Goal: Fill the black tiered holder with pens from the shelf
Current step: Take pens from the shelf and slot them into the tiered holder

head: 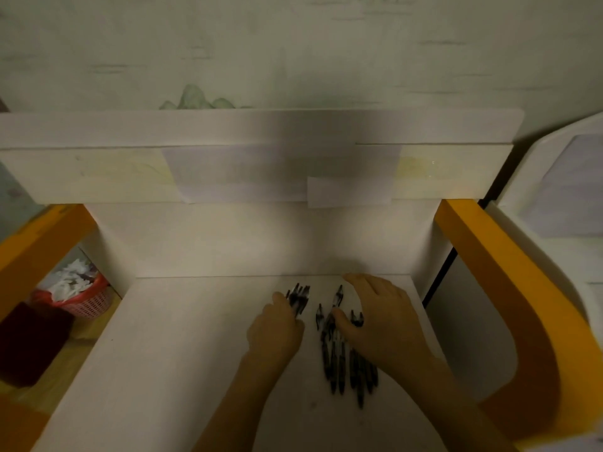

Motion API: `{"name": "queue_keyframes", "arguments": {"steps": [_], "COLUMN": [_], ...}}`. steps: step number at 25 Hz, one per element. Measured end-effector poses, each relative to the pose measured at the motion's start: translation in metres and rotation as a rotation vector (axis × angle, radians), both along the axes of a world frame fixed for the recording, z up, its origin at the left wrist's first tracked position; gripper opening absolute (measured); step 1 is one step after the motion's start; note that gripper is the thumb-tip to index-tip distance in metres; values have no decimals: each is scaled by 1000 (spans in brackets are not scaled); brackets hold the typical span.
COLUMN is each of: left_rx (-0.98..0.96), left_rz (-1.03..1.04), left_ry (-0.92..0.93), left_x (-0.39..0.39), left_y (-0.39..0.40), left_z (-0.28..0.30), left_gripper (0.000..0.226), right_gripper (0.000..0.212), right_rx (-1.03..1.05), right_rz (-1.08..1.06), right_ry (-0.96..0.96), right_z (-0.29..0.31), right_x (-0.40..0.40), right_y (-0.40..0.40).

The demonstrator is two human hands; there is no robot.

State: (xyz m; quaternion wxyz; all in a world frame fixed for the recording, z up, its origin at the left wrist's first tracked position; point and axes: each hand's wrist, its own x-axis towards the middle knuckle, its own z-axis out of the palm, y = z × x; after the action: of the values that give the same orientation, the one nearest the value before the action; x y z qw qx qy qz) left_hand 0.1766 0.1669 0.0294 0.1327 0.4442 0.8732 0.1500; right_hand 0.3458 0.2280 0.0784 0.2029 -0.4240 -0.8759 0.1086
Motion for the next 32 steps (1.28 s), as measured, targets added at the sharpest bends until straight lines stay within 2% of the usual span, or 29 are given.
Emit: {"name": "queue_keyframes", "arguments": {"steps": [6, 13, 17, 24, 28, 32], "left_rx": [221, 471, 519, 594, 596, 563], "left_rz": [-103, -310, -429, -660, -772, -837], "left_ry": [-119, -297, -351, -317, -384, -338], "left_x": [-6, 10, 43, 160, 253, 357], "left_y": [-3, -7, 4, 18, 17, 26], "left_z": [59, 119, 149, 195, 209, 208], "left_gripper": [21, 16, 11, 12, 13, 15], "right_gripper": [63, 61, 61, 61, 62, 61], "right_rx": [40, 205, 311, 401, 428, 433], "right_rz": [-22, -141, -257, -514, -615, -724], "right_ry": [21, 54, 118, 122, 118, 124], "right_z": [31, 82, 113, 134, 137, 133], "right_x": [4, 31, 72, 190, 281, 373], "right_y": [-9, -31, -41, -65, -80, -92]}}
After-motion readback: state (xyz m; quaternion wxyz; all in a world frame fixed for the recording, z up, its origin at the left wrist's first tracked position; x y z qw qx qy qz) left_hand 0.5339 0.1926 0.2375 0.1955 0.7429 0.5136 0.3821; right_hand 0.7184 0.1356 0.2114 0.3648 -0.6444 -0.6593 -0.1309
